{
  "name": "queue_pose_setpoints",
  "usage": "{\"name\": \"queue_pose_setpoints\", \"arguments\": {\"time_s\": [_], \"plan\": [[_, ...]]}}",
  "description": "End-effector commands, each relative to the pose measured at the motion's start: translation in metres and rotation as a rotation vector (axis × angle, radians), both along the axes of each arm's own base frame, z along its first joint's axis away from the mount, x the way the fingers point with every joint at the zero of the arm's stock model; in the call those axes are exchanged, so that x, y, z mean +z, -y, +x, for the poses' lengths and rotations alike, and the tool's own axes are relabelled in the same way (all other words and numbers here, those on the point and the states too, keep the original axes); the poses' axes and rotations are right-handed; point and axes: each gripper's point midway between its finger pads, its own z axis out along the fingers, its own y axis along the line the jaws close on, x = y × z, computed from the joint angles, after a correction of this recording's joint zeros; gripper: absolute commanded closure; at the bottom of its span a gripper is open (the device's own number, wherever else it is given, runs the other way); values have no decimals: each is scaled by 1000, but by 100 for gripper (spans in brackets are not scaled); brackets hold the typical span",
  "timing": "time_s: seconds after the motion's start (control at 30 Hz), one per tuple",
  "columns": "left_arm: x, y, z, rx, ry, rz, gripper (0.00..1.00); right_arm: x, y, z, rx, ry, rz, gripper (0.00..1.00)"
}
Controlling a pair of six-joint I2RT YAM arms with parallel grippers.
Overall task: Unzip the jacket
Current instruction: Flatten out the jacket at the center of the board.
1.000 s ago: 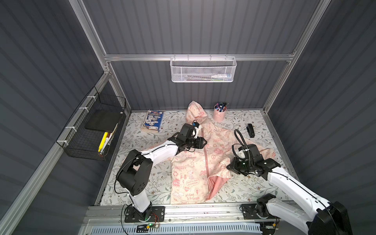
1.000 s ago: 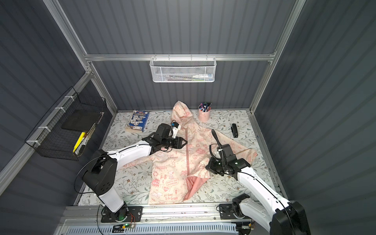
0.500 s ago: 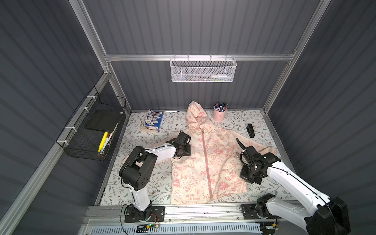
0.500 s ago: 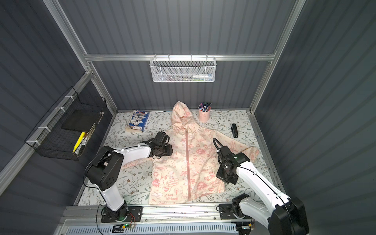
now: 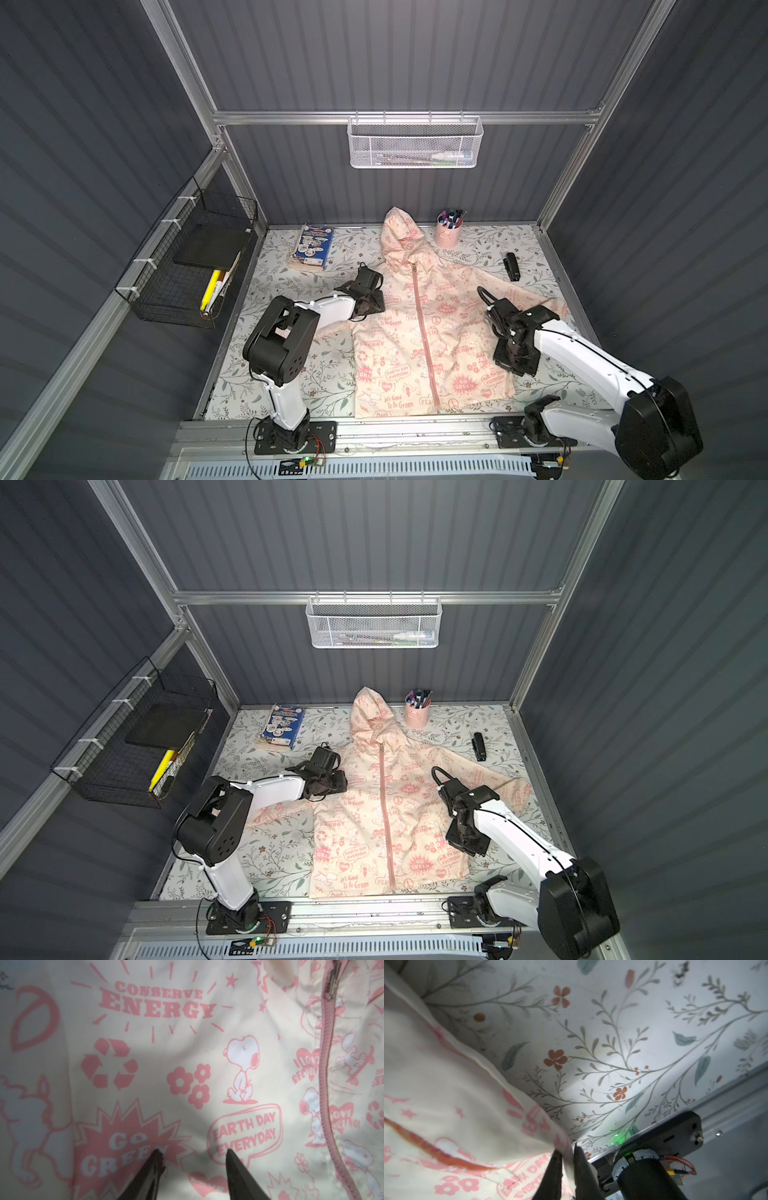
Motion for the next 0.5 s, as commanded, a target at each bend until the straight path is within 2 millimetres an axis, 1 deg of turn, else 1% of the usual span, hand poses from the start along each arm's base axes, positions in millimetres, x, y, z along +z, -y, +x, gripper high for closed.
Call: {"name": "queue_pose_setpoints", "arguments": {"time_s": [0.0, 0.07, 0.1, 0.17, 0.2, 0.23, 0.27, 0.3, 0.33, 0.37, 0.4, 0.47], "plan": [[-52, -37, -35, 31, -181, 133, 48, 5, 17, -3, -40, 4, -99, 61], [-49, -32, -34, 10, -168, 111, 48, 12, 21, 0, -60, 34, -122, 51], [-44, -28, -32, -5, -153, 91, 46, 17, 24, 2, -70, 53, -136, 46], [-33, -18, -28, -43, -123, 48, 45, 25, 22, 10, -74, 102, -121, 45], [-24, -12, -25, -64, -102, 21, 44, 29, 18, 17, -65, 144, -95, 47], [-14, -7, -21, -79, -76, -2, 43, 32, 10, 26, -45, 193, -46, 50], [-1, -1, -16, -95, -44, -29, 42, 34, -7, 41, 26, 263, 44, 54], [15, 5, -11, -112, -6, -62, 41, 36, -28, 56, 94, 331, 148, 59], [28, 10, -7, -126, 26, -87, 40, 39, -47, 67, 158, 386, 244, 62], [39, 15, -3, -140, 58, -109, 39, 45, -73, 79, 239, 444, 367, 66], [48, 18, 1, -146, 82, -122, 39, 49, -90, 89, 279, 492, 445, 67], [51, 22, 7, -146, 95, -130, 40, 49, -107, 103, 300, 526, 517, 74]]}}
